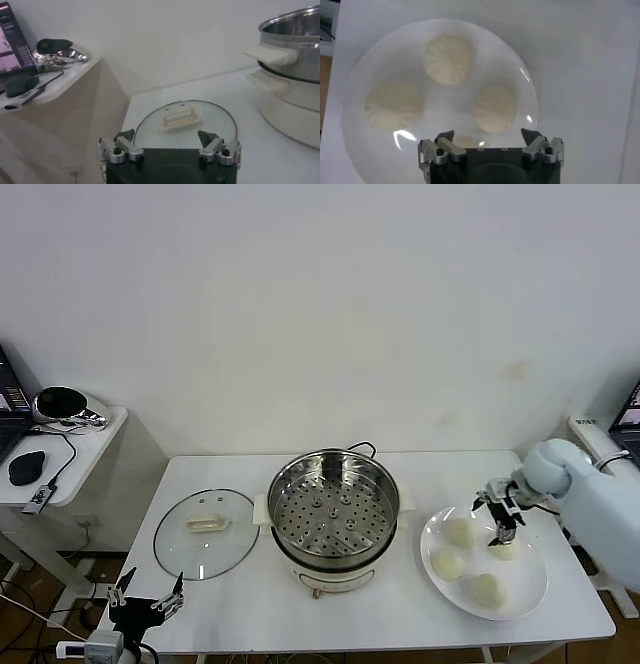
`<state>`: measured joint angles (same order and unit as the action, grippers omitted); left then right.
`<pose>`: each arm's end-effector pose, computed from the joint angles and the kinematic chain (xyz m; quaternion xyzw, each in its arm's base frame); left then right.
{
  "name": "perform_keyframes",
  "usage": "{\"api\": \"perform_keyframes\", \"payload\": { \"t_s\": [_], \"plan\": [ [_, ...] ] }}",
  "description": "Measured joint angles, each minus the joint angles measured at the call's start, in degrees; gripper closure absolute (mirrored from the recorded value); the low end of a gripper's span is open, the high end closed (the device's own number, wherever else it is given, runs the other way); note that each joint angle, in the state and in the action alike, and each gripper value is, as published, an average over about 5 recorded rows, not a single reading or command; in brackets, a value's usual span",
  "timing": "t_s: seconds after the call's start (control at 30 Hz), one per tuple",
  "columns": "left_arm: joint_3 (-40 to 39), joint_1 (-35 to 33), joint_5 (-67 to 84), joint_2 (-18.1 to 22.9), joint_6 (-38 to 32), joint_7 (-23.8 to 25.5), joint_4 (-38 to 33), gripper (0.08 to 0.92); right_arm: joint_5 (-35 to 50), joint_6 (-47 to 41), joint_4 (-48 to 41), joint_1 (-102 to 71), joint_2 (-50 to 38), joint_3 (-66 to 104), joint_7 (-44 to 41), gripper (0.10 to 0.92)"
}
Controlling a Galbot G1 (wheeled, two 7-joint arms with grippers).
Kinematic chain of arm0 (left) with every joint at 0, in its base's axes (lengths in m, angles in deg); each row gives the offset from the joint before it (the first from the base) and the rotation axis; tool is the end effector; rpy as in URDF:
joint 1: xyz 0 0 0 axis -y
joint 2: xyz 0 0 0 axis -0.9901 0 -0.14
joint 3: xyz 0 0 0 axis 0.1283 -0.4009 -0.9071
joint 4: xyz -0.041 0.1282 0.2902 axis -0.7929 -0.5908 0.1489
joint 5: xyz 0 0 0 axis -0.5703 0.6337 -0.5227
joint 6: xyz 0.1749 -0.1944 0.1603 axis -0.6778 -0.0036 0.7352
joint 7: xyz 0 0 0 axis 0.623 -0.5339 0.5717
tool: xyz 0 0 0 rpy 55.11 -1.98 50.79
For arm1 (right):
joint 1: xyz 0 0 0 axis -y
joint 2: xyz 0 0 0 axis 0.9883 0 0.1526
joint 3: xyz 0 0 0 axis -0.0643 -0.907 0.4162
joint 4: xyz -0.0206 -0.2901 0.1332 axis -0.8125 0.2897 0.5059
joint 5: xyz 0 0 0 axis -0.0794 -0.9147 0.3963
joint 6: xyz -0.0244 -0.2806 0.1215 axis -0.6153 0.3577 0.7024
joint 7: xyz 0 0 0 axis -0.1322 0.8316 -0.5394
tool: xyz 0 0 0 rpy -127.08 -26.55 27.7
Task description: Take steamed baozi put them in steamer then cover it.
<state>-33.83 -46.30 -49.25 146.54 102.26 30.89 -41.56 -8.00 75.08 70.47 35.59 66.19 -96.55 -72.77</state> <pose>0.1085 0.0958 -0.2613 0.0283 -0.9706 -0.1225 0.2051 0.4452 -0.1784 -0.1920 0.5165 -0.5078 0.5745 0.3812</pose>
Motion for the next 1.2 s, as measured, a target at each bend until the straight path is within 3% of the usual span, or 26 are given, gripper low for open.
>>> {"api": "perform_keyframes", "payload": {
  "t_s": [0.77,1.07,1.2],
  "plan": [
    [-0.31,0.17,-0.38,0.01,-0.03,-0.03,0.82,0.177,-2.27,0.19,-4.97,-0.61,4.03,-0.49,3.72,0.228],
    [-0.46,0.15,-0.49,0.18,-0.03,-0.07,0.96,0.177,-1.43,-0.39,-5.44,-0.74,4.13,0.17,4.08,0.450],
    [-0.61,0.13,-0.50,0.20,-0.03,-0.10,1.02,0.177,-0.74,-0.72,-5.16,-0.65,3.83,0.40,4.00,0.500]
  ]
}}
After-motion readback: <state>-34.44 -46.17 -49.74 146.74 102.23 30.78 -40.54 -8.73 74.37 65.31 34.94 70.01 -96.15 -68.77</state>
